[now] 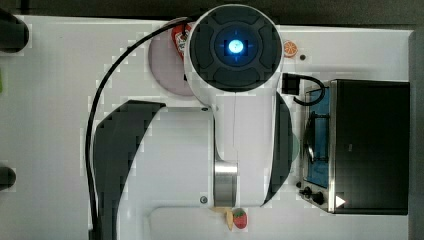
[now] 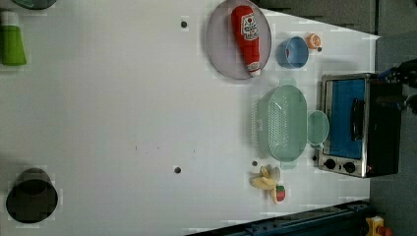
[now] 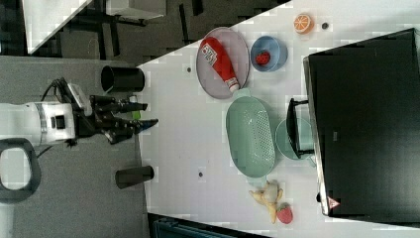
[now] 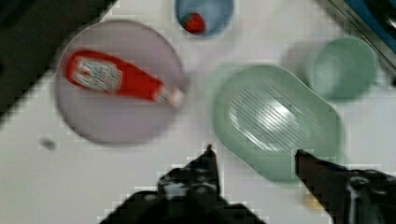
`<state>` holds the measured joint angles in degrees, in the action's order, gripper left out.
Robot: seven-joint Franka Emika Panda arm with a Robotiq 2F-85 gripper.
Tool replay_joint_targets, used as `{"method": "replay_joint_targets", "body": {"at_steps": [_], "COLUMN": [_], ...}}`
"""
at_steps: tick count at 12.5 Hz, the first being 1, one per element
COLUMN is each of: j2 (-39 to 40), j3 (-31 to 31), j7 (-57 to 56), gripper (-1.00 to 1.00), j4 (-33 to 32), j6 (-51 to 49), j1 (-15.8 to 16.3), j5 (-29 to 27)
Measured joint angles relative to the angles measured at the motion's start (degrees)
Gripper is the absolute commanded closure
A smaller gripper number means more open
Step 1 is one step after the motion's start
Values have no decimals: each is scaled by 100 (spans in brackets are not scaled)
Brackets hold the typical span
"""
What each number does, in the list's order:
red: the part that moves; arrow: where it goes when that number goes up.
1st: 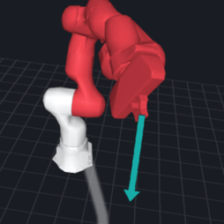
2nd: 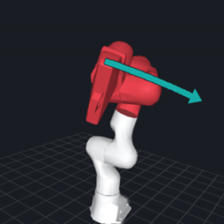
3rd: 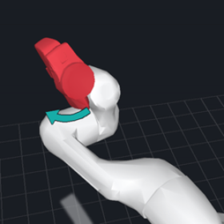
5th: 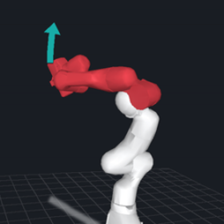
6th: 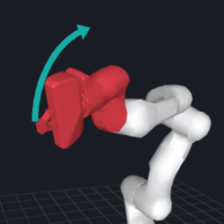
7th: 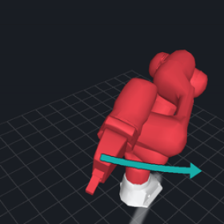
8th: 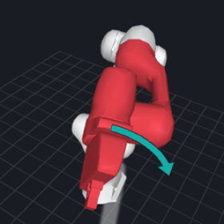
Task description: Drag strainer right to left.
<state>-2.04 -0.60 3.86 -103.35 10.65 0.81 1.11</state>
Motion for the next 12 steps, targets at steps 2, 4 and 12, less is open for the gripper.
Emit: {"method": "replay_joint_targets", "body": {"at_steps": [2, 4, 12], "j2": [-1329, -2651, -2263], "j3": [1, -101, -160], "j7": [0, 0, 484], "gripper": [-82, -100, -100], "j4": [-1348, -1998, -2579], "j6": [-1285, -1636, 1493], "j1": [-149, -264, -240], "j5": [10, 26, 40]}}
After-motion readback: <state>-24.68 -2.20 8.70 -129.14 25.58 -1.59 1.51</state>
